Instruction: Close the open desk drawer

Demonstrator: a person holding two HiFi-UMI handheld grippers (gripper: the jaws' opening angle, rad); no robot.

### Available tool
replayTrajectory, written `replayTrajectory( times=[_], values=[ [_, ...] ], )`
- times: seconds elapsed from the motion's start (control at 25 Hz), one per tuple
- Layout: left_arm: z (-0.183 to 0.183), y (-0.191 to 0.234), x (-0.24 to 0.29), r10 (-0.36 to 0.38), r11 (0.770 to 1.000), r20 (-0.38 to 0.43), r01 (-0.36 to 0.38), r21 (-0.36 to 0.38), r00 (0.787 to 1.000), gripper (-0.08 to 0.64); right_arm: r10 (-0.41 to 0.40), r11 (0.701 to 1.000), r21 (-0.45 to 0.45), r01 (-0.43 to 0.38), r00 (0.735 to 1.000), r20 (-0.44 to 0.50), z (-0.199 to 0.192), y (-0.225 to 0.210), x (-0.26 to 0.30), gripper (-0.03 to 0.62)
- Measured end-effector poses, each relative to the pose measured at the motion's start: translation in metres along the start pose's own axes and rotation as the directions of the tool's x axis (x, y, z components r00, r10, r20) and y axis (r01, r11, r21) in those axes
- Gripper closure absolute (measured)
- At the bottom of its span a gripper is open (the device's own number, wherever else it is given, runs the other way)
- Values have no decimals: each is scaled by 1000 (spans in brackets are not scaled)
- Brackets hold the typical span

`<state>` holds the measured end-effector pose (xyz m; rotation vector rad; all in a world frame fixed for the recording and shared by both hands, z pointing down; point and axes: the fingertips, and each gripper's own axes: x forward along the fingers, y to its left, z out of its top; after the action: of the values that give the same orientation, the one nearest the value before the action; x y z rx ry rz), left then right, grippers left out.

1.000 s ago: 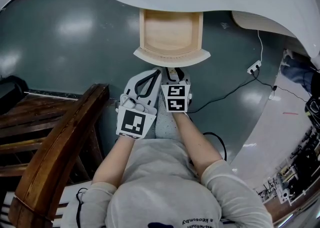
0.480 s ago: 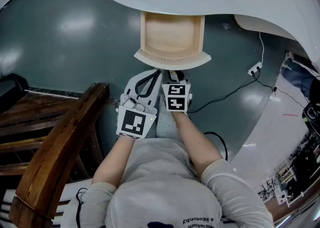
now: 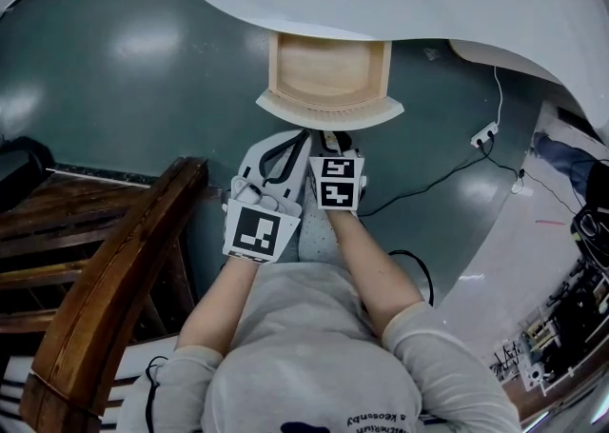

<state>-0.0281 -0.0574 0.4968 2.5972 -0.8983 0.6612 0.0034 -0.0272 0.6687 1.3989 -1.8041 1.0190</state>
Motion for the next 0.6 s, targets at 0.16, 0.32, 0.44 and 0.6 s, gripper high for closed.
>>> replayTrajectory(
  times=[0.16, 0.32, 0.44, 0.6],
  values=[
    [1, 7, 2, 0, 1000, -9, -1, -6, 1000, 549, -3, 1000, -9, 3, 1000, 4, 10, -2, 5, 480],
    [7, 15, 9, 8, 1000, -6, -8, -14, 1000, 550, 1, 1000, -19, -1, 1000, 12, 21, -6, 11, 480],
    [9, 18, 16, 10, 1000, -14, -10, -16, 1000, 551, -1, 1000, -19, 1, 1000, 17, 31, -12, 15, 480],
    [12, 25, 25, 13, 1000, -28, -13, -24, 1000, 549, 2, 1000, -19, -2, 1000, 26, 45, -17, 21, 481]
  ],
)
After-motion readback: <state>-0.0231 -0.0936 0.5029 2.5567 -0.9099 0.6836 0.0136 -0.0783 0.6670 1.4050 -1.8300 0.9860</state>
